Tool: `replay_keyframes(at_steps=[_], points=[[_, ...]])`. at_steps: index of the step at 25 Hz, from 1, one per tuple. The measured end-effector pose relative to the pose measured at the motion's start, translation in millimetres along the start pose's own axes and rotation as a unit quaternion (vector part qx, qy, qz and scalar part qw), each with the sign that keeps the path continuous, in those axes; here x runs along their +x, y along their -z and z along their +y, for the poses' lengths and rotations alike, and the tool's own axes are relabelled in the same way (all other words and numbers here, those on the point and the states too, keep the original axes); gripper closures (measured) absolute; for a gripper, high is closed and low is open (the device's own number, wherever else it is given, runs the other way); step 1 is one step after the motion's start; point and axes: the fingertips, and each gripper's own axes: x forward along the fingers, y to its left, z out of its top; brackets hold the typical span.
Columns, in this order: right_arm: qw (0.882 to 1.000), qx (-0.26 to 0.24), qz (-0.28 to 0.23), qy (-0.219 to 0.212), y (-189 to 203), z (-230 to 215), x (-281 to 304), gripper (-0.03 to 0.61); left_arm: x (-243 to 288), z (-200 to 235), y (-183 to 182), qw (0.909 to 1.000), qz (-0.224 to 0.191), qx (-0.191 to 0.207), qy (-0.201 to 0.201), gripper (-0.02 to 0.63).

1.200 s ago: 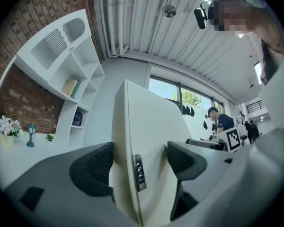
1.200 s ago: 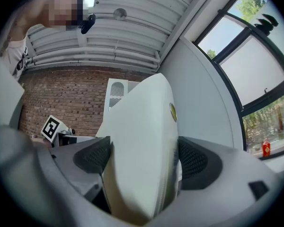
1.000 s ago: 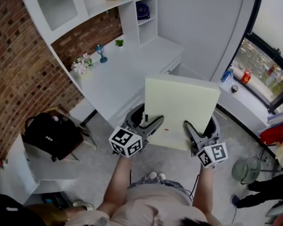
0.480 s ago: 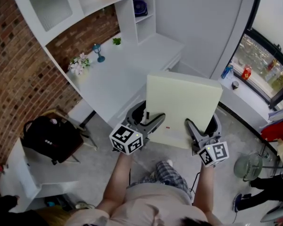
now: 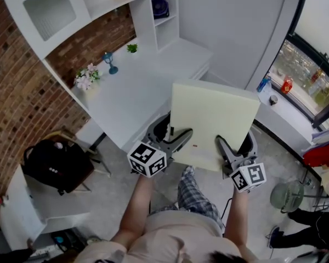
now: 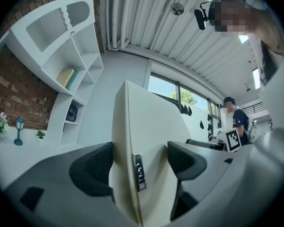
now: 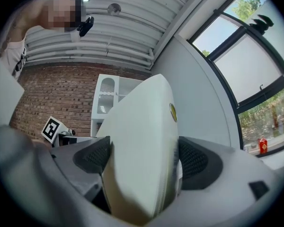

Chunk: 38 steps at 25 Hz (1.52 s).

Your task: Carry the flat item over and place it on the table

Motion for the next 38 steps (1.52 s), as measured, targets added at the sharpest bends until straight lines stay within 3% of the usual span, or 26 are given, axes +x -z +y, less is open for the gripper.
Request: replay_keyframes(at_steps=[8,14,21,28,38], points=[[1.0,0.013,0.0,-0.013,19,-59,76,0.126,67,62,4,0.9998,-0.003,0.003,-0.02,0.268],[0.999,0.02,-0.007,-0.05,39,-124,195,0.126,146,159,-1,0.9978,-0.027,0.02,-0.057,0.268],[0.994,0.039,0.012,-0.098,41,-182,343,0.126,225,275,-31,0.9935,-0.026,0.015,-0.11,0.267],[0.987,0.05,0.03,-0.153,54,-204,450,0.126,259,360,-44,0.9862,-0.024,0.016,-0.163,0.267],[0.981,0.064,0.055,-0.172,78,-198,508,0.126,259,415,-39,0.981,-0.01,-0.001,-0.194,0.267]])
